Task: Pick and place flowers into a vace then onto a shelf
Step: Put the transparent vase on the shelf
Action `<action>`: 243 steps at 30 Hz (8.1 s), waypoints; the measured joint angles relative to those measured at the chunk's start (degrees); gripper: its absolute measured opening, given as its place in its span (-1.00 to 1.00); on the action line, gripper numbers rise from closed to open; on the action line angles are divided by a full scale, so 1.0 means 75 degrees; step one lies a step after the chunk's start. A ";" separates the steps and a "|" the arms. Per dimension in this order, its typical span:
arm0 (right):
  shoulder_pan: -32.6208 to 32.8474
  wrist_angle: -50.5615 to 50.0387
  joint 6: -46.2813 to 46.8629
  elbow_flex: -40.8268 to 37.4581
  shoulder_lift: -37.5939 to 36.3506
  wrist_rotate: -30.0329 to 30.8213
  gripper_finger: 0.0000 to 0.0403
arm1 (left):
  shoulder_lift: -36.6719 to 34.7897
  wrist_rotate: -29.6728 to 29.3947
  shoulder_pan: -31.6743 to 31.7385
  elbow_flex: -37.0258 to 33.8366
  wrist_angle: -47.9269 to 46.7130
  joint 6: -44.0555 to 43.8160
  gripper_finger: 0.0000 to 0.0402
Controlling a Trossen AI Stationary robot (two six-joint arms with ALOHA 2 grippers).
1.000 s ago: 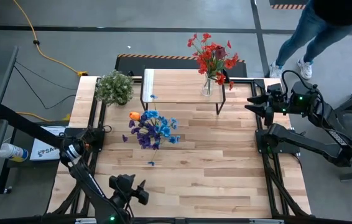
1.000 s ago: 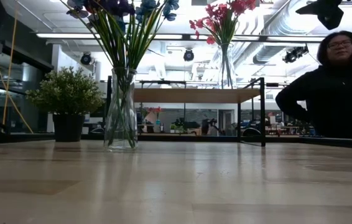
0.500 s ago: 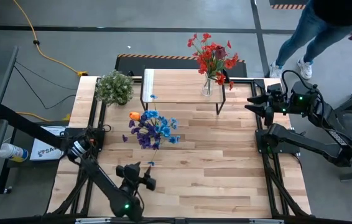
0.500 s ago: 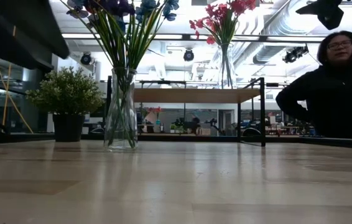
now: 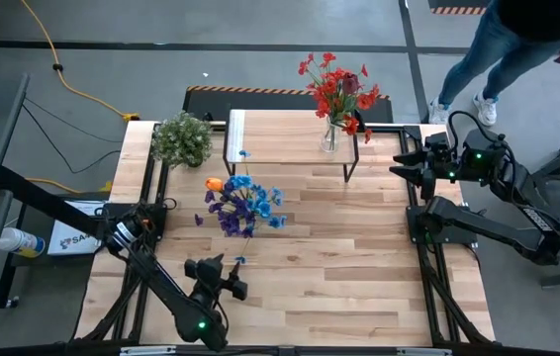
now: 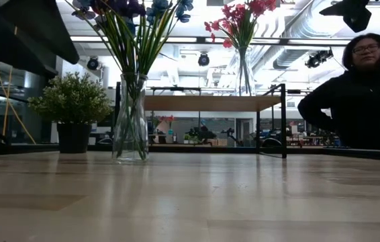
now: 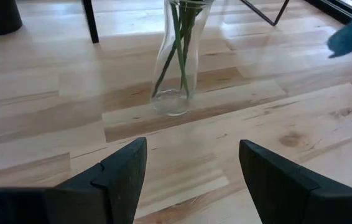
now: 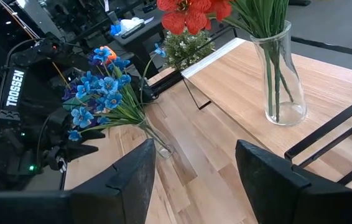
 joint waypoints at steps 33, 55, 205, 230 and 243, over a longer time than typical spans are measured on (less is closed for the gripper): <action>0.0000 0.0000 -0.0198 0.0009 0.0000 0.0003 0.04 | 0.0009 0.0352 0.0204 -0.0589 0.1757 0.0895 0.43; 0.0000 0.0000 -0.0198 0.0006 0.0000 0.0006 0.06 | 0.0012 0.0252 0.0291 -0.0589 0.1804 0.1035 0.43; 0.0002 -0.0344 -0.0204 0.0003 0.0000 0.0032 0.08 | 0.0015 -0.3244 0.2487 -0.2375 0.2922 0.2084 0.90; 0.0002 -0.0347 -0.0398 0.0003 0.0000 0.0031 0.07 | 0.0015 -0.3266 0.2817 -0.2372 0.3015 0.2081 0.85; 0.0001 -0.0347 -0.0385 0.0003 0.0000 0.0003 0.06 | 0.0015 -0.3045 0.3061 -0.2369 0.3066 0.2087 0.22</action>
